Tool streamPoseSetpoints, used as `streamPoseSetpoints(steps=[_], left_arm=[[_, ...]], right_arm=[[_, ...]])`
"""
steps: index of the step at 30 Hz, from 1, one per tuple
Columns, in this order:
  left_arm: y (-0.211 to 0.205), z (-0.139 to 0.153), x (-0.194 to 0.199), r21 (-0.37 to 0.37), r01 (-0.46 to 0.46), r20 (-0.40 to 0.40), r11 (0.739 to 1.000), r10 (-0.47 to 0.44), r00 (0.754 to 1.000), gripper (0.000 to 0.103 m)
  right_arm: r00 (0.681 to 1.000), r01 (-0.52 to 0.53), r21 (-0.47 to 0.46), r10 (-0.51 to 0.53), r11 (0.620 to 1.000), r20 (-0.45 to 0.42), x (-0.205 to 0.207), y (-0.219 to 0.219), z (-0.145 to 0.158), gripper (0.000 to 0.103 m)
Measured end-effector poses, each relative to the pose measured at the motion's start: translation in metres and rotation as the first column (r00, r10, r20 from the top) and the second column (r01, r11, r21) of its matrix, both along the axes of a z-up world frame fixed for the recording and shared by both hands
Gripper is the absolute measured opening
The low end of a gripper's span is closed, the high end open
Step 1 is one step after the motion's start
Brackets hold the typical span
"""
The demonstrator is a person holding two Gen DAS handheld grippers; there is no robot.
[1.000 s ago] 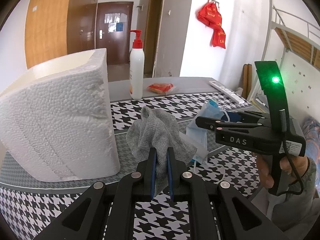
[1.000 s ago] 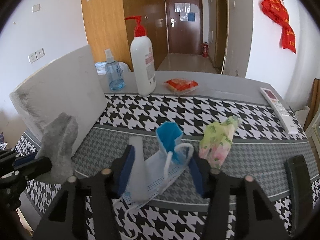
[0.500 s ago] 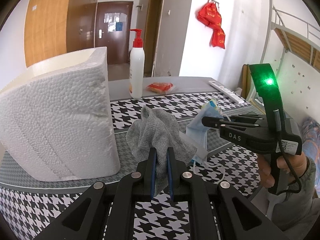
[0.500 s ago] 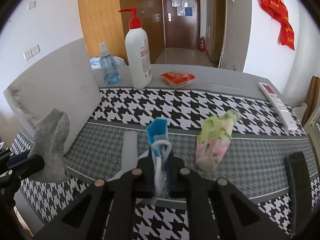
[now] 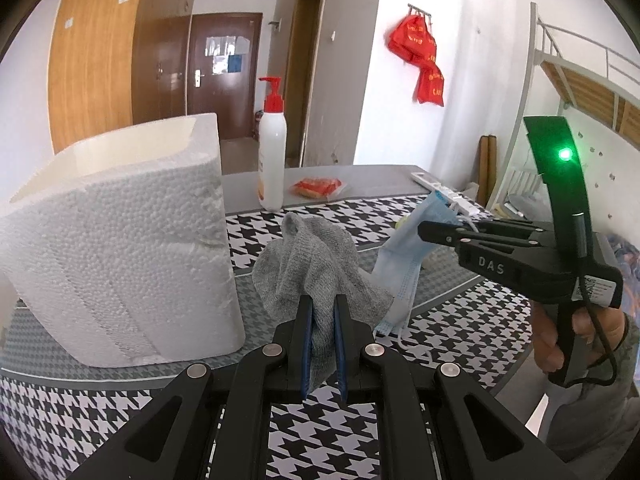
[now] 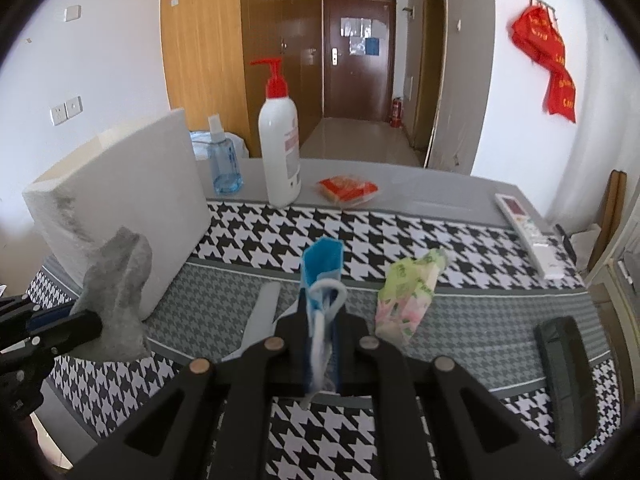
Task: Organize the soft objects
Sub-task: 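Carry the mask with the right tool over the foam box while the left carries the sock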
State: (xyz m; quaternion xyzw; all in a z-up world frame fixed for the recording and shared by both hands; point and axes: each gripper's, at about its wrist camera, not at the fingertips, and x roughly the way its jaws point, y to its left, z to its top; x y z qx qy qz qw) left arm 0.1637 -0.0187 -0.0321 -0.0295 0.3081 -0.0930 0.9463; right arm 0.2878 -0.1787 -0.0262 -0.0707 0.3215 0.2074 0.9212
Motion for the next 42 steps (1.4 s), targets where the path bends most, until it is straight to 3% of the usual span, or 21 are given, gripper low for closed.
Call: streamPoseSetpoints(steps=[13,42], left_arm=[[0.006,0.014,-0.016,0.003,0.042,0.059,0.999,-0.042,0.997,0.011],[0.009,0.052,-0.034,0.019,0.061,0.171,0.998,-0.063,0.983,0.011]], right_arm=[[0.991,0.055,0.011,-0.056,0.998,0.121,-0.028,-0.005,0.037,0.01],[0.962,0.08,0.055,-0.091,0.995,0.256,-0.065,-0.008,0.084,0.01]])
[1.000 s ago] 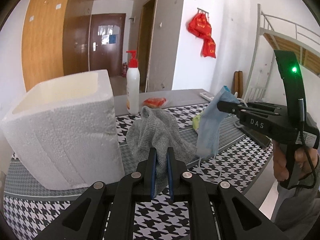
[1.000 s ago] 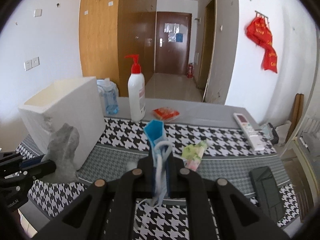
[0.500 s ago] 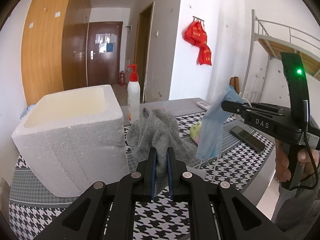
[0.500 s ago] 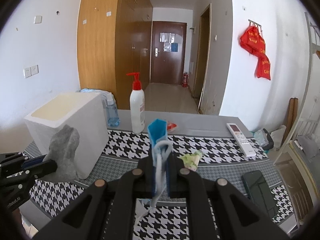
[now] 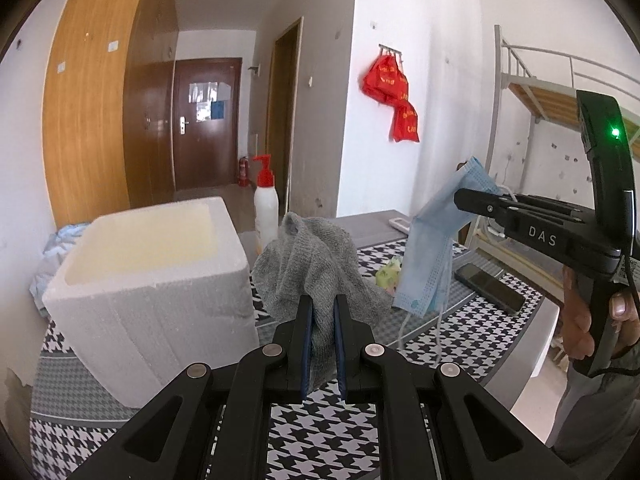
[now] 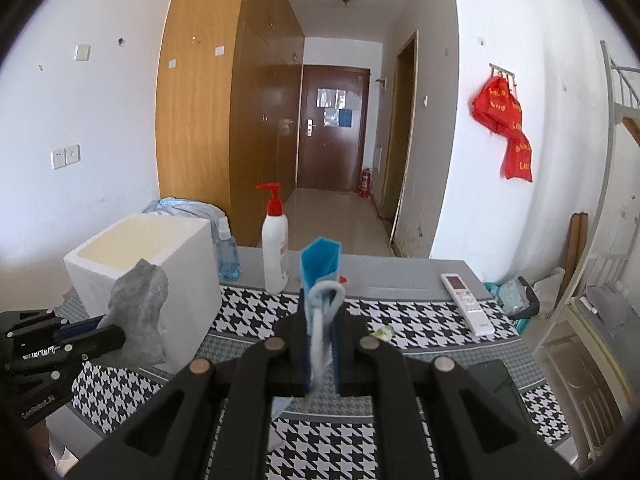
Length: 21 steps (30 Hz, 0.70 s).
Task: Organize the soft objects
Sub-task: 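Carry the mask with the right tool over the foam box while the left carries the sock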
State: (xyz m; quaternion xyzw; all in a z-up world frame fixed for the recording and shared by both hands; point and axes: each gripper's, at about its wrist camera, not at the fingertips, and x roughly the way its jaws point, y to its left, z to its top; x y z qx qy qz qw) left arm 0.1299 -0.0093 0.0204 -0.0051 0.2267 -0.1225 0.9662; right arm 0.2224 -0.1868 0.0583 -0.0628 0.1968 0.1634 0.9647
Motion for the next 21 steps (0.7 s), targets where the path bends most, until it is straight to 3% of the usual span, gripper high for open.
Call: streamPoseSetpoints(steps=[21], left_arm=[[0.011,0.03,-0.007,0.033,-0.06,0.091,0.998,0.057,0.994,0.011]], right_arm=[[0.999,-0.032,0.058,0.029,0.998,0.04,-0.007,0.005,0.022,0.01]])
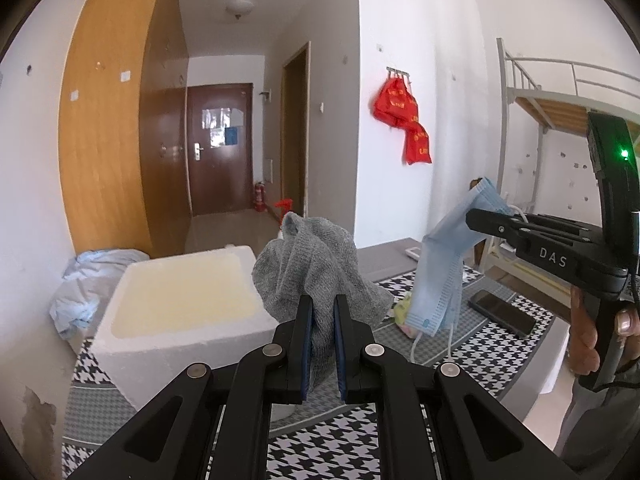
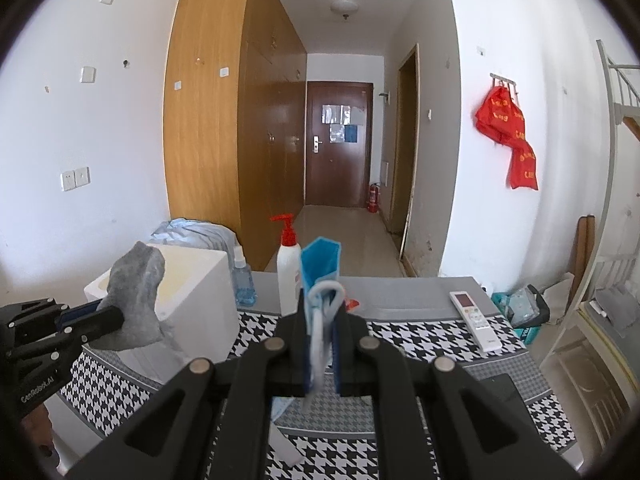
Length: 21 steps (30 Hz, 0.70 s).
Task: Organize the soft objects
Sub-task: 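Carry the mask with the right tool over the foam box while the left carries the sock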
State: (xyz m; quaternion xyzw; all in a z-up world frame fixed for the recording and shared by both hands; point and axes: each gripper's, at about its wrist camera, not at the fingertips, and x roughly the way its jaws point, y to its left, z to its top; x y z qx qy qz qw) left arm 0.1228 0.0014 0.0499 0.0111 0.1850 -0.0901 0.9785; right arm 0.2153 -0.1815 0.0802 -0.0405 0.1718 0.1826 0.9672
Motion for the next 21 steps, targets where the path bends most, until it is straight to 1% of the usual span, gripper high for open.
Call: streamPoseSetpoints(steps=[11,21], left_arm=[[0.013,0.012,0.001,0.014,-0.07,0.032,0.997,0.069,0.997,0.011],[0.031,0.018,-0.006,0.022,-0.155,0.053,0.988,0.154,0.987,0.011]], right_arm=[[0.999,-0.04,0.018,0.039,0.999,0.021,-0.001,0.016,0.012,0.01],[0.993,-0.11,0.015,0.11,0.994,0.037,0.004,0.041,0.023,0.01]])
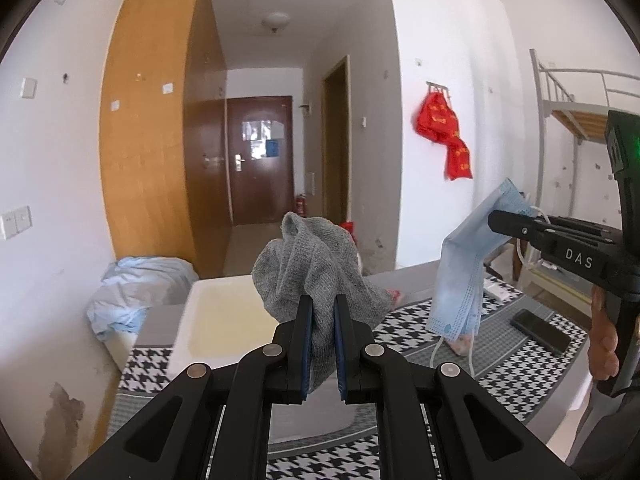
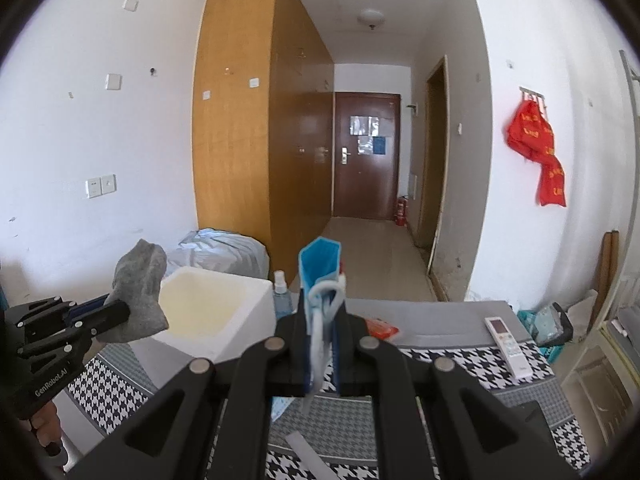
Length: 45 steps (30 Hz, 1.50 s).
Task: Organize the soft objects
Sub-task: 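Carry the mask with the right tool over the foam box while the left carries the sock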
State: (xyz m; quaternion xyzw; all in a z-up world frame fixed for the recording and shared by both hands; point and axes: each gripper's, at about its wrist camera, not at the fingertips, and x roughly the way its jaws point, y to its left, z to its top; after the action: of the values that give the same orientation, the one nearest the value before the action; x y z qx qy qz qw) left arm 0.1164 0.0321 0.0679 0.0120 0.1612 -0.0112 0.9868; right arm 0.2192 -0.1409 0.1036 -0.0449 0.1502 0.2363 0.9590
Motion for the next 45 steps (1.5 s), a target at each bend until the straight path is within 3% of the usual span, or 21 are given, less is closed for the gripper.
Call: streamPoseSetpoints(steps=[11,24,45], left_arm=[[0.028,0.0,-0.008,0.009,-0.104,0.005,0.995,0.104,0.995,0.011],[0.061,0.004,-0.025,0.015,-0.227,0.012,0.974,0.227,0.974,0.011],[0.092,-0.008,-0.039,0.002,-0.324,-0.004,0.946,0.324,0.946,0.011]], right_arm=[[0.995,-0.089,-0.013,0.089,0.996,0.039,0.0,0.029,0.015,0.01],[0.981,-0.194,-0.006,0.194,0.981,0.027,0.008,0.062,0.017,0.01],[0.97,-0.24,-0.081,0.236,0.967,-0.055,0.035,0.122,-0.006,0.01]])
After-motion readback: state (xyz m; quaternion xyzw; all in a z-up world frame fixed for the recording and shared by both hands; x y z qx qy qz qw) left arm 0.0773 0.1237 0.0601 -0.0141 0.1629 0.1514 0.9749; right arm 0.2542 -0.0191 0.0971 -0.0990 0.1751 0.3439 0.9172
